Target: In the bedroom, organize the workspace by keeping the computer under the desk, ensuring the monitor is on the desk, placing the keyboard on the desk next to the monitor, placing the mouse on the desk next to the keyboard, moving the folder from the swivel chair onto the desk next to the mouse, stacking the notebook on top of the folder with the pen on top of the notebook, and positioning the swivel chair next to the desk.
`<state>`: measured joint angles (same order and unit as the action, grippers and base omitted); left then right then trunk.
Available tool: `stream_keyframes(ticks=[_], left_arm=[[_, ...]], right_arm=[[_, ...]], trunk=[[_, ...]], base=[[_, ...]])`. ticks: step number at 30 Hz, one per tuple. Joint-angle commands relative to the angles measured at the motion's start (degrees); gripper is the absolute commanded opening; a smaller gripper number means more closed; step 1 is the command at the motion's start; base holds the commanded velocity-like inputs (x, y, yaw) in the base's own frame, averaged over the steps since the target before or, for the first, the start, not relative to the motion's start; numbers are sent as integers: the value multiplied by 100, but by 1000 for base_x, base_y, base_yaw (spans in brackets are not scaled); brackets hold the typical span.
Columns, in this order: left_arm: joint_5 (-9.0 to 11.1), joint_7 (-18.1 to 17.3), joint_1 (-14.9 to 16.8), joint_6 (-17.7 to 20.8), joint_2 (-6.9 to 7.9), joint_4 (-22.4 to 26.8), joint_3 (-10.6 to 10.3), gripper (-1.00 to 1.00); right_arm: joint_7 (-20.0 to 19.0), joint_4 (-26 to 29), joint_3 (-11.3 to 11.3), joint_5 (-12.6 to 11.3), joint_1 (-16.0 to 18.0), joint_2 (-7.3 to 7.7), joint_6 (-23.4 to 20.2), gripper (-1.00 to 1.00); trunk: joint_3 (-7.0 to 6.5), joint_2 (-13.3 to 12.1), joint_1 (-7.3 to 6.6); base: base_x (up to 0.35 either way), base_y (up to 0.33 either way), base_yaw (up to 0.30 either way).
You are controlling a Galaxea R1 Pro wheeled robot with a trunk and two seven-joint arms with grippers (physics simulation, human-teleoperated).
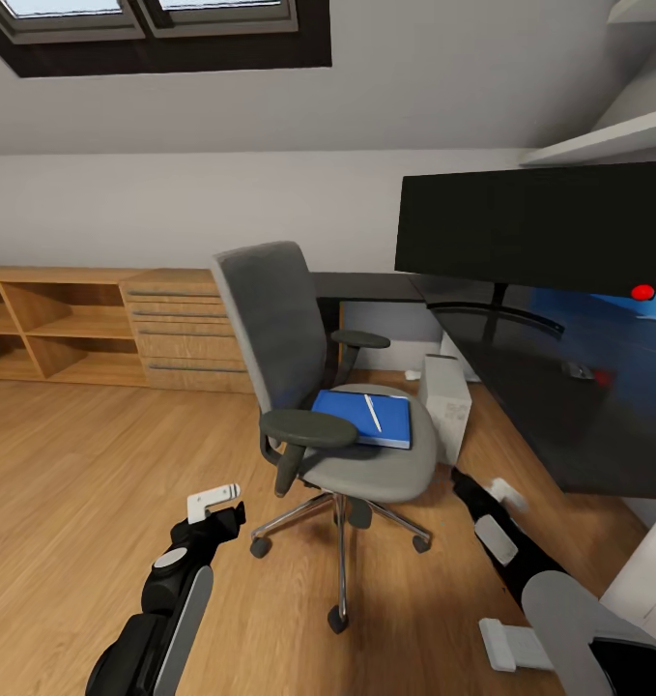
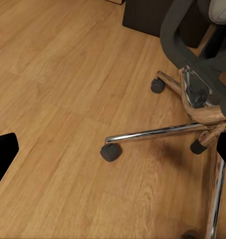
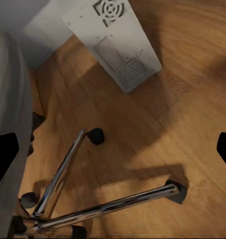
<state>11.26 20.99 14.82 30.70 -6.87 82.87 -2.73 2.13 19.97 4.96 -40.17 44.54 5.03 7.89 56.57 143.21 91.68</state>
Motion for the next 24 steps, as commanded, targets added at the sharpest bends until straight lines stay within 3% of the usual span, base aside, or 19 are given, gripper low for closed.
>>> stream_keyframes(ticks=[1,8,20,24], left_arm=[[64,54,3,15,1,5,-8,100],[68,54,3,15,1,2,-8,100],[69,54,3,15,1,1,-8,100],[69,54,3,9,1,1,-8,100]], right_arm=[[-188,2,-16,-317,2,51,-145,100],[-856,-4,-22,-834,2,180,-720,100],[-1203,-10,-12,-955,2,216,-1085,100],[-1245,-10,164,-967,2,216,-1095,100]], trunk=[[6,2,-1],[6,2,-1],[6,2,-1],[6,2,-1]], base=[[0,0,0],[0,0,0],[0,0,0],[0,0,0]])
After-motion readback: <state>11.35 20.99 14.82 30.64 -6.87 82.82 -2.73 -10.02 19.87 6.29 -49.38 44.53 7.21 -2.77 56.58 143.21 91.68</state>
